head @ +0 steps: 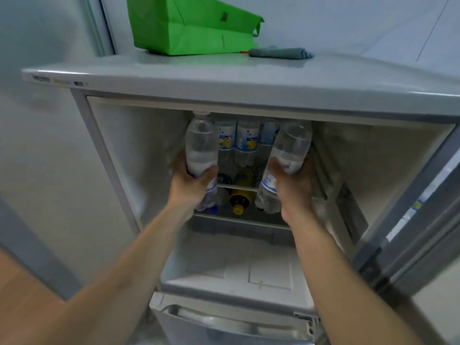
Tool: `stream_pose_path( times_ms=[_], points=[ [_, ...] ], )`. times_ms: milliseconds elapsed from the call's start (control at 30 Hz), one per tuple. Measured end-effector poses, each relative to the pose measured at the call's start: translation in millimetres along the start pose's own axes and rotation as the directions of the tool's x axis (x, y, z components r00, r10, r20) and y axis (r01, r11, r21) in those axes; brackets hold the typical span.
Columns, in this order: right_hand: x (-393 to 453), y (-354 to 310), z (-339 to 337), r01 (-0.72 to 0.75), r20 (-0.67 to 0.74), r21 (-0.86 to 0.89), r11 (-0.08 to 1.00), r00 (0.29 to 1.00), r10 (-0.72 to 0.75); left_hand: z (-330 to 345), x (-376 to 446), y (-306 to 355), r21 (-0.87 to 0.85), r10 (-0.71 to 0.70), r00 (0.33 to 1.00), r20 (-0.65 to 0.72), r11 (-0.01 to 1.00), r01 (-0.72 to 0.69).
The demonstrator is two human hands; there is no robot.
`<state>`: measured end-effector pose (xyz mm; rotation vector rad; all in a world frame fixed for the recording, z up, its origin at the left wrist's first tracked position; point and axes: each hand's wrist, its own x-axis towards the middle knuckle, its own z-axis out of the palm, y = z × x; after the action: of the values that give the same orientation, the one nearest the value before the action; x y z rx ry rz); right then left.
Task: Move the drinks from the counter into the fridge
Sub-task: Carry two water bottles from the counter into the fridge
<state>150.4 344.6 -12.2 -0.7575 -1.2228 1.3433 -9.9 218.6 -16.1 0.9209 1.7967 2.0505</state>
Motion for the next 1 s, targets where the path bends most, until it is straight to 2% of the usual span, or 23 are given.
stream_pose_path(
  times_ms=[133,267,467,600,733,800,867,933,1000],
  points=[
    [38,0,18,0.067,-0.012,-0.092,0.993,0.998,-0.069,7,51,-2,0.08,0.115,0.993,-0.025,0.99,-0.112],
    [70,12,28,0.125,-0.003,-0.16,0.979,0.992,-0.127,13,89,-19,0.067,0.195,0.98,-0.027,0.979,-0.193],
    [100,32,41,0.092,0.032,-0.308,0.947,0.996,-0.086,24,126,-46,0.195,0.206,0.977,-0.056,0.962,-0.192],
    [109,32,52,0.082,0.022,-0.296,0.952,0.997,-0.079,28,133,-51,0.303,0.28,0.96,-0.028,0.917,-0.259],
    [111,33,53,0.078,0.028,-0.345,0.935,0.997,-0.073,27,134,-54,0.331,0.244,0.967,-0.073,0.92,-0.207],
    [111,34,48,0.087,0.042,-0.412,0.907,0.996,-0.076,25,131,-53,0.309,0.241,0.966,-0.092,0.929,-0.202],
    [110,37,40,0.097,0.051,-0.547,0.831,0.995,-0.082,24,124,-51,0.314,0.23,0.968,-0.101,0.931,-0.188],
    [108,44,30,0.067,0.056,-0.668,0.741,0.998,-0.04,24,115,-52,0.354,0.201,0.97,-0.137,0.925,-0.141],
    [106,51,24,0.041,0.068,-0.715,0.698,0.998,0.011,29,103,-52,0.409,0.244,0.953,-0.178,0.899,-0.154]
  ],
)
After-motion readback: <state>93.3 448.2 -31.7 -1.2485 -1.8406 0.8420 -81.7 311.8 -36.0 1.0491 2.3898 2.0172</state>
